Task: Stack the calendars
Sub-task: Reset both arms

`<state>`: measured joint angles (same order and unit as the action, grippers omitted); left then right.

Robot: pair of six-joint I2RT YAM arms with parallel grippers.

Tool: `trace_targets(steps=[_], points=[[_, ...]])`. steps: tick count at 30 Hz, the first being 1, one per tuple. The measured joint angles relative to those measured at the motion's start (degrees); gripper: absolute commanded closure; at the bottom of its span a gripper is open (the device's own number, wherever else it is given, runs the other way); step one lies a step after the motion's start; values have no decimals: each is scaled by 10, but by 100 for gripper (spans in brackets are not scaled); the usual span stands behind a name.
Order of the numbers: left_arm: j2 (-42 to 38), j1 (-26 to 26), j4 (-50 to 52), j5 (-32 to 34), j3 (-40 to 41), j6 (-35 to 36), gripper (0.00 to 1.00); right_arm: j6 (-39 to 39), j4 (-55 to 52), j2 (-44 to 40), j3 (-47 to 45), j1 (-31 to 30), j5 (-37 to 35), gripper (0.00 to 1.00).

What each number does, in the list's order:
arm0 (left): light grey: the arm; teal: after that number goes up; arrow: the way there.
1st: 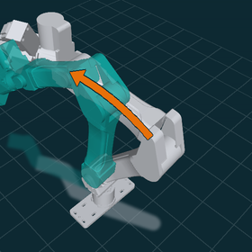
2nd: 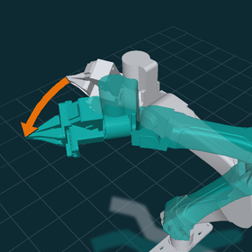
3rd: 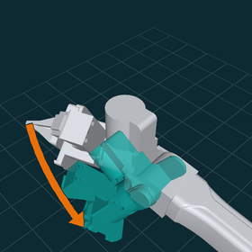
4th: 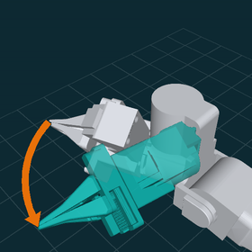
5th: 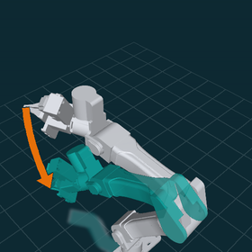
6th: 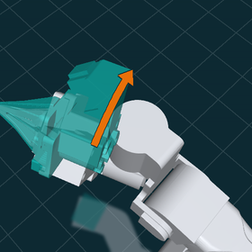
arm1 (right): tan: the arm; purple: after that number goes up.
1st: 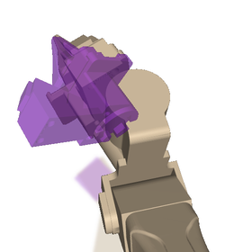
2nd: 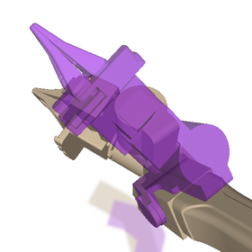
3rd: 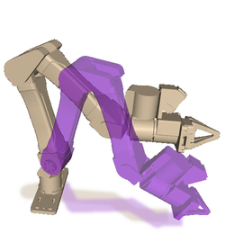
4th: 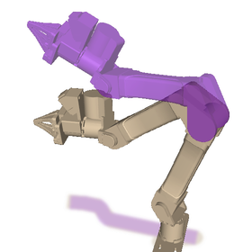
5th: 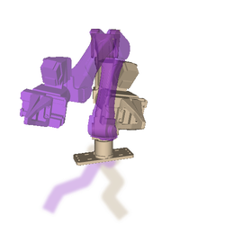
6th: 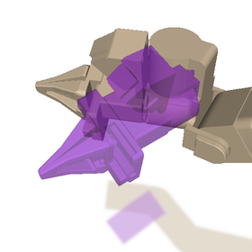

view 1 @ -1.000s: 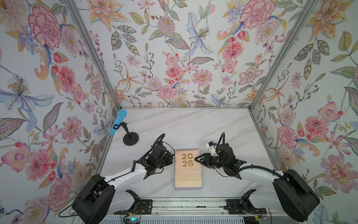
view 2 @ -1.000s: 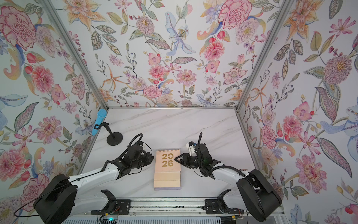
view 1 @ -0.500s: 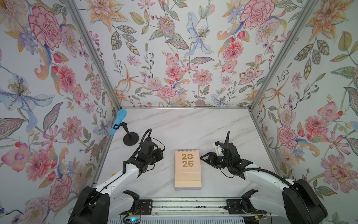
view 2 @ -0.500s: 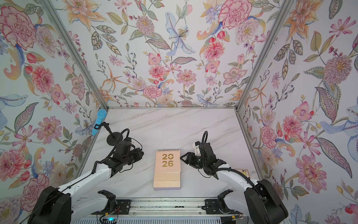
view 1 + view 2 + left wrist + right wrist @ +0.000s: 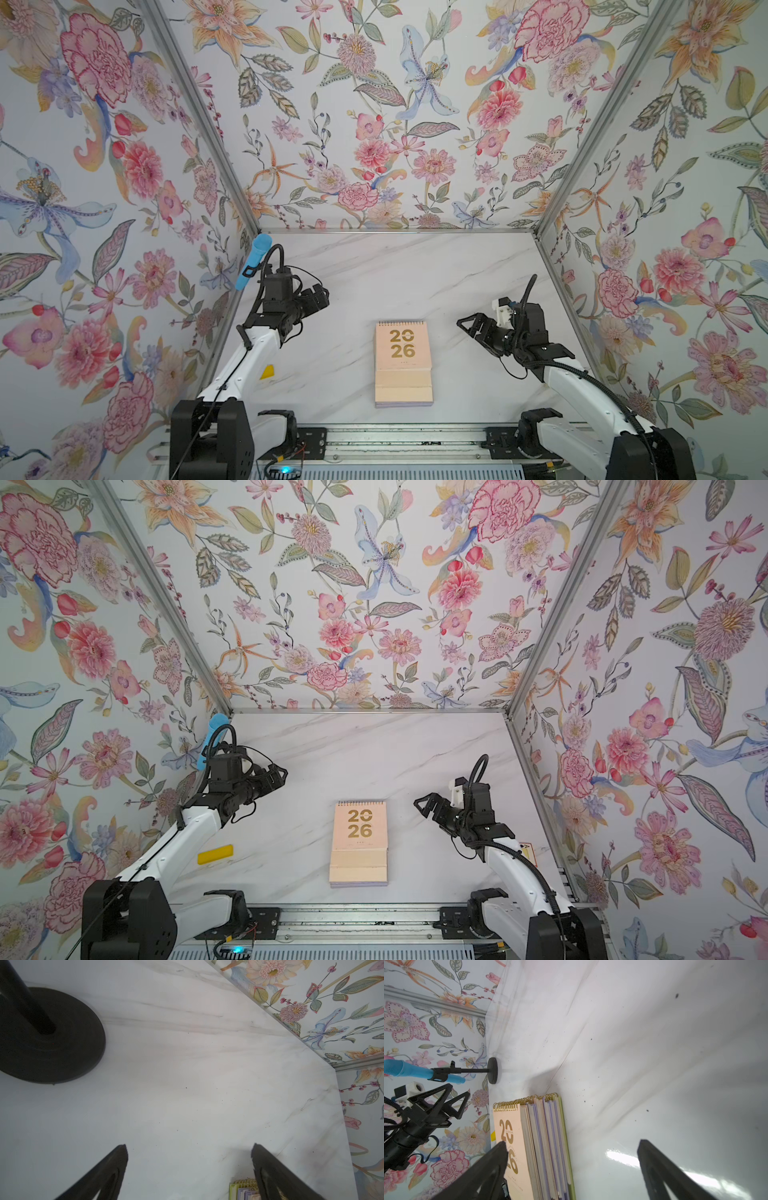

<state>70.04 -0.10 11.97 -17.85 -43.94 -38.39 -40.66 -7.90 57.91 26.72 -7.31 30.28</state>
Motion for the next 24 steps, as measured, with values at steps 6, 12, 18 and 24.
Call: trace_targets(steps=[6, 12, 18, 24], points=[[25, 54, -28, 23, -15, 44, 0, 45, -10, 22, 33, 64, -12, 1], [-30, 66, -206, 116, 80, 120, 0, 97, 12, 31, 45, 70, -125, 1], [-104, 66, -465, 203, 274, 207, 0, 163, 152, 2, -31, 70, -261, 1], [-40, 66, -624, 218, 328, 254, 0, 225, 257, 15, -70, 70, -360, 1]])
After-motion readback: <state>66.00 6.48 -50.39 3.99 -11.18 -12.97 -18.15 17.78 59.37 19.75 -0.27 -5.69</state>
